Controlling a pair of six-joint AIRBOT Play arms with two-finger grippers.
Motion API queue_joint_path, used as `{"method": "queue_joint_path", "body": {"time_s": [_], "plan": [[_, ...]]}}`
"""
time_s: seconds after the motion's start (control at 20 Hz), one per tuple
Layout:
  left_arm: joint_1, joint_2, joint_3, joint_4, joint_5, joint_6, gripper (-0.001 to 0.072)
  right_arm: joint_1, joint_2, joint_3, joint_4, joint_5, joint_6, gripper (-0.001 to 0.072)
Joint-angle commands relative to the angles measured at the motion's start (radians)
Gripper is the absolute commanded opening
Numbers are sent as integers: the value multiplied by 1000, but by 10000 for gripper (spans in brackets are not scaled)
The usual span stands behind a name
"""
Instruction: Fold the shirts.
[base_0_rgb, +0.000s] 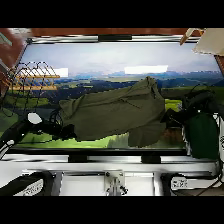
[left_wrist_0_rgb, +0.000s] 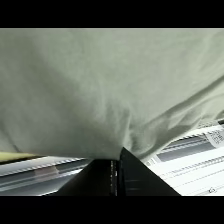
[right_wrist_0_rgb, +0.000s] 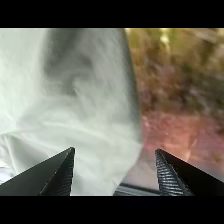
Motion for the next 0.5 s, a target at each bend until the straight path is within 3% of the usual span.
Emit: {"method": "queue_joint_path", "body": {"time_s": [0.0, 0.05, 0.1, 0.15, 0.2, 0.45], "plan": [[0, 13, 5, 0, -9, 0, 31, 48, -35, -1, -8, 43, 8, 627], [0, 16, 11, 0, -12, 0, 31, 60, -40, -1, -7, 59, 10, 546], [0, 19, 21, 1, -15, 1, 30, 68, -39, -1, -8, 74, 11, 387], [0, 21, 34, 4, -15, 5, 30, 69, -34, 0, -1, 79, 11, 152], [0, 23, 55, 16, -14, 8, 30, 69, -23, 0, 14, 77, 8, 65], [2, 166, 406, 257, -51, 7, 29, 69, 277, 113, 54, 92, -171, 60]]}}
